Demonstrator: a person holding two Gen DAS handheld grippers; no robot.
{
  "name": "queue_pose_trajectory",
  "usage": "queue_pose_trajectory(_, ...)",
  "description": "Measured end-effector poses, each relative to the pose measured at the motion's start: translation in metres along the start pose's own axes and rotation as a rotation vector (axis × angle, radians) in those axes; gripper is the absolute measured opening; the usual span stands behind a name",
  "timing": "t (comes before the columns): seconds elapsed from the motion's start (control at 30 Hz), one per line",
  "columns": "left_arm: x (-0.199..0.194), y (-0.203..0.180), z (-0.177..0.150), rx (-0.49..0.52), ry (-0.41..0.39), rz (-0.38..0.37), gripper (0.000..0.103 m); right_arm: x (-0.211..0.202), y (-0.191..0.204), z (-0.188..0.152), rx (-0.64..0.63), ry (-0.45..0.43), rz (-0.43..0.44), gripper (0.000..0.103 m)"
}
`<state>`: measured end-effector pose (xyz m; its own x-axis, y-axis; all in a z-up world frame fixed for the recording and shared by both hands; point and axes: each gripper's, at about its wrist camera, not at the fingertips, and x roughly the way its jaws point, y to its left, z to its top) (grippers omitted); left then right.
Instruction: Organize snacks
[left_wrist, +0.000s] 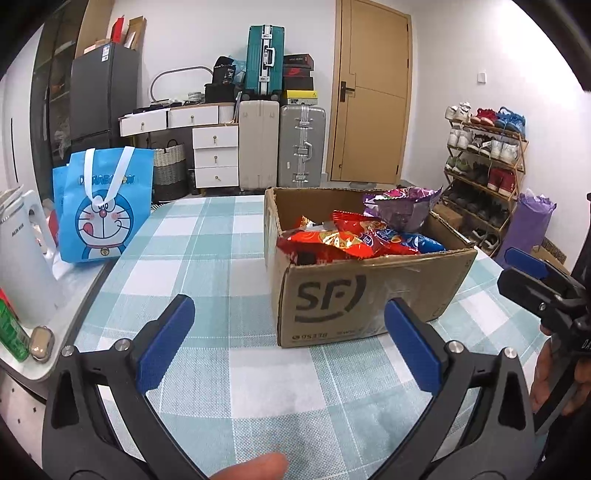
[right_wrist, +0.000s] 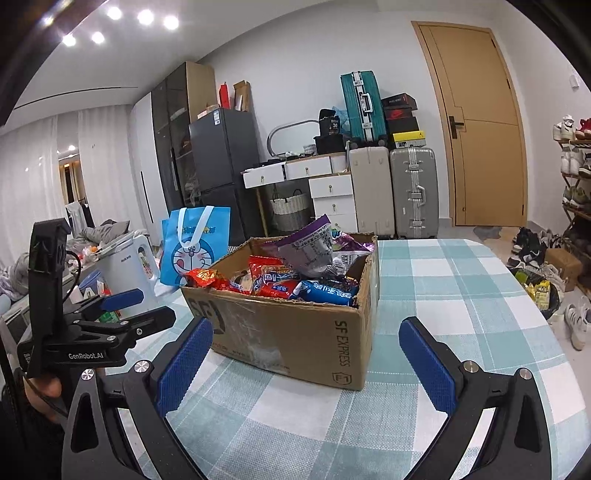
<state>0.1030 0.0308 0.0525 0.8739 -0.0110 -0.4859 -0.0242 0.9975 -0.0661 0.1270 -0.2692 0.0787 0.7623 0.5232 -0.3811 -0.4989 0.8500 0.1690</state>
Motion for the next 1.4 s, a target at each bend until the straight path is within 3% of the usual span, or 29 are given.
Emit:
queue_pose_trajectory(0.3, -0.002, 0.002, -0.013, -0.006, -0.04, -0.01, 0.103, 0.0, 0.002, -0.005, -0.012, -0.014, -0.008, 0.103)
queue_pose_trajectory(1.4, 0.001, 0.001, -0.018, 0.016, -0.045, 0.003, 0.103, -0.001, 0.011, -0.01, -0.057, -0.026, -0.003, 0.103)
